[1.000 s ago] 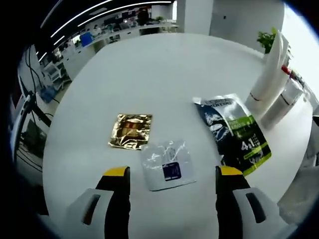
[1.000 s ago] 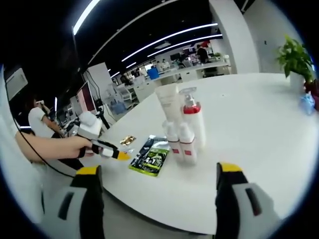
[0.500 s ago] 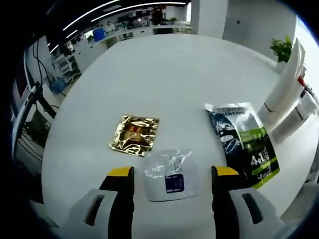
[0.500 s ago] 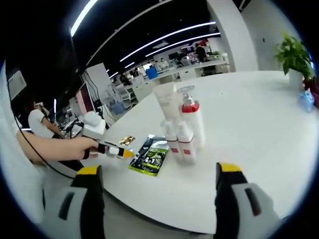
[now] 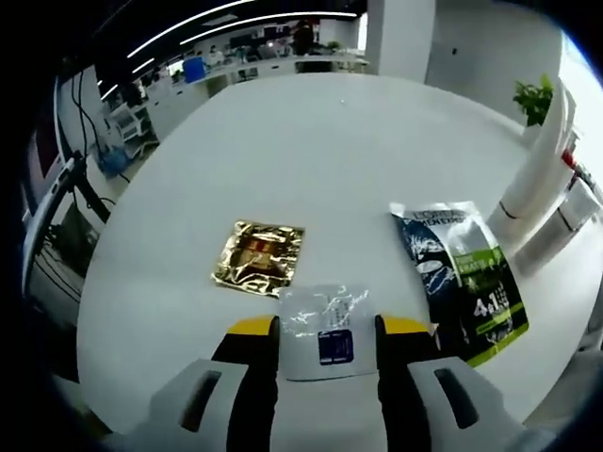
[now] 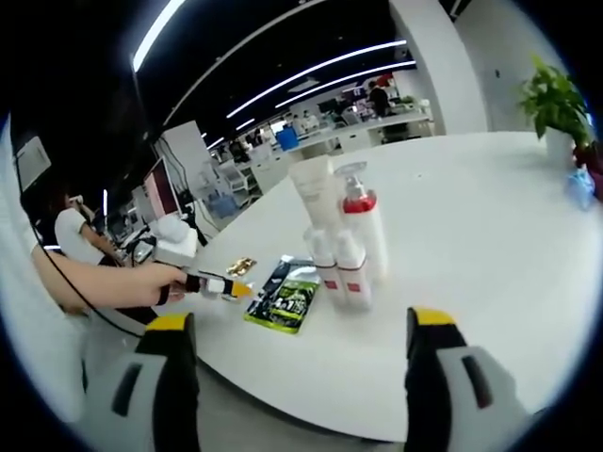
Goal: Arrange the skincare products in the storage area until every visible bottle or jar stands upright without overlapping.
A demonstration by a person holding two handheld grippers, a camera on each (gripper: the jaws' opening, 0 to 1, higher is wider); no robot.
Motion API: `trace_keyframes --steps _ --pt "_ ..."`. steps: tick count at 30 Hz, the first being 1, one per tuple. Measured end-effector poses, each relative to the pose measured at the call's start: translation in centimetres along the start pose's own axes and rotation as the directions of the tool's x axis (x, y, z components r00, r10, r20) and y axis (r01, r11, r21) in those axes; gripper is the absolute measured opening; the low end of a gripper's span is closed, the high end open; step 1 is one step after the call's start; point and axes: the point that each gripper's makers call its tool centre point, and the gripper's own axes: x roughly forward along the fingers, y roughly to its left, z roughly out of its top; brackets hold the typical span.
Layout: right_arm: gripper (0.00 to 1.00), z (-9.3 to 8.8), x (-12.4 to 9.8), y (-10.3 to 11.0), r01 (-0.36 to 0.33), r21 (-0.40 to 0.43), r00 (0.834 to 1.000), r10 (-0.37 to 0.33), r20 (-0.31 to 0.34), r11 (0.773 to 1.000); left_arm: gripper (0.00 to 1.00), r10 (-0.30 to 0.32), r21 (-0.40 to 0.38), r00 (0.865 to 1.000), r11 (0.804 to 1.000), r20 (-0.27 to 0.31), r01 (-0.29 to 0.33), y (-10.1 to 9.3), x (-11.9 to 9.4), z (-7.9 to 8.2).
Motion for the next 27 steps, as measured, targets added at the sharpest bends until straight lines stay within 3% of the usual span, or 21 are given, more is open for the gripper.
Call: trace_keyframes --steps 6,12,19,23,27 --pt "0.92 0.2 -0.1 0.0 -0.001 0.005 1.0 0.0 0.01 1.0 0.38 -0.013 -0.016 1.0 1.0 0.004 0.014 0.3 -0.5 0.1" --pt "0.92 0.2 -0.1 0.0 -0.002 0.003 1.0 0.002 0.012 1.0 0.38 -0.02 -0.01 0.998 1.0 0.053 0.021 0.9 -1.5 1.3" --pt "0.92 0.1 -0.1 0.2 -0.006 0.003 1.0 0.006 0.008 1.0 0.38 -0.077 0.093 0.994 0.993 0.079 0.07 0.9 -2.4 2.3" --pt "0.92 0.1 -0.1 0.2 -0.007 0.002 1.0 0.007 0.006 1.0 0.38 -0.134 0.238 0.989 0.964 0.066 0.115 0.2 -3.0 2.6" --pt "0.92 0.1 -0.1 0.2 -0.007 0.001 1.0 0.007 0.005 1.0 0.38 -0.166 0.31 0.984 0.94 0.06 0.139 -0.2 -3.2 2.8"
